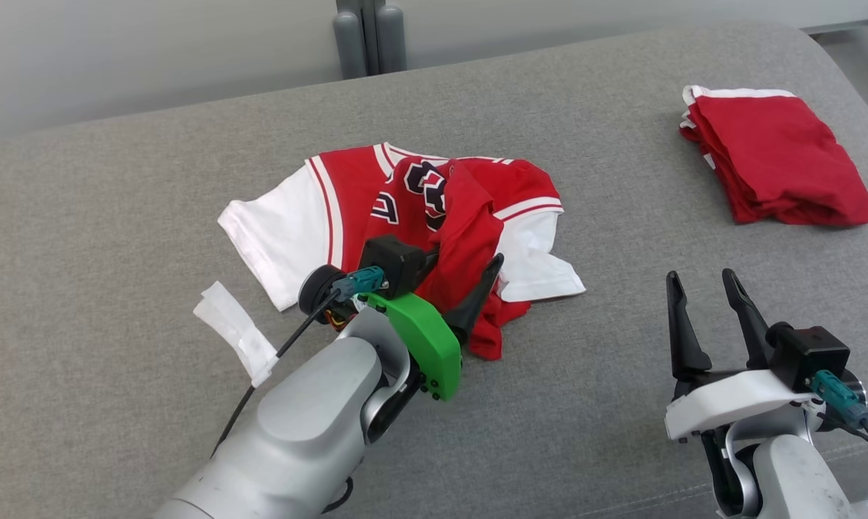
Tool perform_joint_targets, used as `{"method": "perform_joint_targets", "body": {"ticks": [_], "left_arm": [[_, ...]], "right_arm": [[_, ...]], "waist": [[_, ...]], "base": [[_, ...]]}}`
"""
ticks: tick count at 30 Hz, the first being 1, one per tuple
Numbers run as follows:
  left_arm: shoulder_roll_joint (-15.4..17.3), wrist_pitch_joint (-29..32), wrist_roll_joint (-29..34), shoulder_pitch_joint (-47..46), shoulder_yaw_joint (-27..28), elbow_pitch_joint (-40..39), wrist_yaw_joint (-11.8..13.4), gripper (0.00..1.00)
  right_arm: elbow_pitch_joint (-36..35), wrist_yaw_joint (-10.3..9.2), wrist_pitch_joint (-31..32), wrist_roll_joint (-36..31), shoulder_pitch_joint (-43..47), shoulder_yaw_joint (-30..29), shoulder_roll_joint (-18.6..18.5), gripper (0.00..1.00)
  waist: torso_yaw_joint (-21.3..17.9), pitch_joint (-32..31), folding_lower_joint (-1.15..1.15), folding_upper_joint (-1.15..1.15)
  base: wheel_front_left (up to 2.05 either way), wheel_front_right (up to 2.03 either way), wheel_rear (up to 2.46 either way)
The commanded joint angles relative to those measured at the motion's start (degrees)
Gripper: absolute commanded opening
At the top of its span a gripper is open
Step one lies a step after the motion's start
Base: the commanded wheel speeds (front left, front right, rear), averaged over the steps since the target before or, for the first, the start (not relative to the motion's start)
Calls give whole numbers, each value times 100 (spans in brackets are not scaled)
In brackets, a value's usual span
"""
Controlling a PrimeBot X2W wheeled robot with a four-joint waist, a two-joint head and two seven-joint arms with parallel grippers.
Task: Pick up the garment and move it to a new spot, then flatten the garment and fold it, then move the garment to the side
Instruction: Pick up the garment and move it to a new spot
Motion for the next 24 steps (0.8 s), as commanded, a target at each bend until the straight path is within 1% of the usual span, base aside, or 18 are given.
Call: {"method": "perform_joint_targets", "body": {"ticks": [1,8,13,17,20,24], "left_arm": [[16,-63,80,-60,-15,59,39,100],[5,-223,194,190,73,168,194,100],[83,-260,263,530,324,-60,406,100],[220,-260,390,998,685,-433,605,100],[343,-261,581,1394,1132,-819,812,100],[486,-254,921,2068,1771,-1373,1020,100]], "right_arm": [[38,-7,-23,-44,74,-25,-12,100],[37,-7,74,-249,214,-204,-13,100],[-50,-7,141,-334,331,-260,-11,100],[-113,-7,177,-386,446,-224,-14,100],[-147,-7,170,-442,558,-197,-16,100],[-153,-7,146,-516,699,-141,-14,100]], "waist": [[155,-162,0,0],[570,-623,0,0],[846,-878,0,0],[1032,-945,0,0],[1118,-966,0,0],[1183,-980,0,0]], "base": [[0,0,0],[0,0,0],[0,0,0],[0,0,0],[0,0,0],[0,0,0]]}}
